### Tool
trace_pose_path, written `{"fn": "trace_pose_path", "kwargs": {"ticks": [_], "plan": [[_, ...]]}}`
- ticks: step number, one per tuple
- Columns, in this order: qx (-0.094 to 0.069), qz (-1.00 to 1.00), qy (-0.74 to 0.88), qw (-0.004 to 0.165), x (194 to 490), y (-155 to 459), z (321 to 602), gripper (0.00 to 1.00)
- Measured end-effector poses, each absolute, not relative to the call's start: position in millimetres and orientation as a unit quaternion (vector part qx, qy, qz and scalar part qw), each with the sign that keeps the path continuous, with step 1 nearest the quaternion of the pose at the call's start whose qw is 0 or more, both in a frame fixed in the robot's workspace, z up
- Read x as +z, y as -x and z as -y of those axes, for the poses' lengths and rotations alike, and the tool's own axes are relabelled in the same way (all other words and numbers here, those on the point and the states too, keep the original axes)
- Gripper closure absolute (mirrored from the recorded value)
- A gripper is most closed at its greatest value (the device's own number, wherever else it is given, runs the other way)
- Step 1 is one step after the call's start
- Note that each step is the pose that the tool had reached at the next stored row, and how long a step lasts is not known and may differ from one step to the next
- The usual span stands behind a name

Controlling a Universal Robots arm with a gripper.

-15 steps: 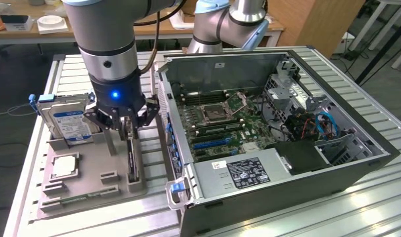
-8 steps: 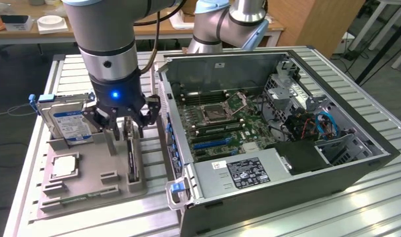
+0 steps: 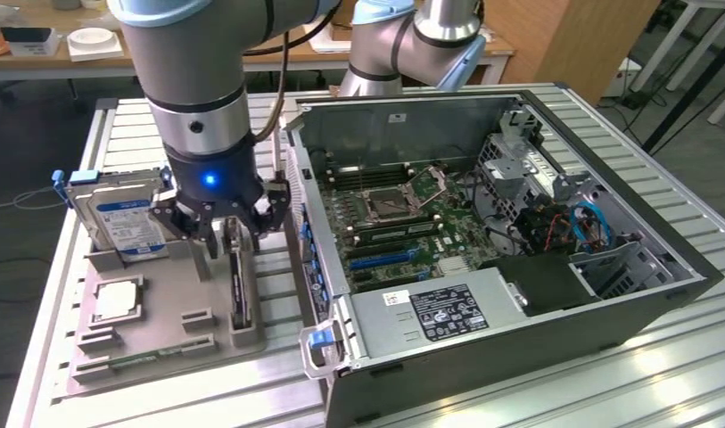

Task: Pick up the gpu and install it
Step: 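Pick up the gpu and move the gpu toward the slot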

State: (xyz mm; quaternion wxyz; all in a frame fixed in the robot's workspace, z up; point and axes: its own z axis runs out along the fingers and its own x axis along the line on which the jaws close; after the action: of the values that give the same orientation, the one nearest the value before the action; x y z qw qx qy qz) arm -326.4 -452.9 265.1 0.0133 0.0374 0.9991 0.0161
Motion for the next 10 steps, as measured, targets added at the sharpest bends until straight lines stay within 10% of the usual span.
{"fn": "trace_pose_path", "kwargs": {"ticks": [10], "plan": [[0.014, -0.999, -0.037, 0.013, 258.5, 326.4, 463.8, 0.45]]}}
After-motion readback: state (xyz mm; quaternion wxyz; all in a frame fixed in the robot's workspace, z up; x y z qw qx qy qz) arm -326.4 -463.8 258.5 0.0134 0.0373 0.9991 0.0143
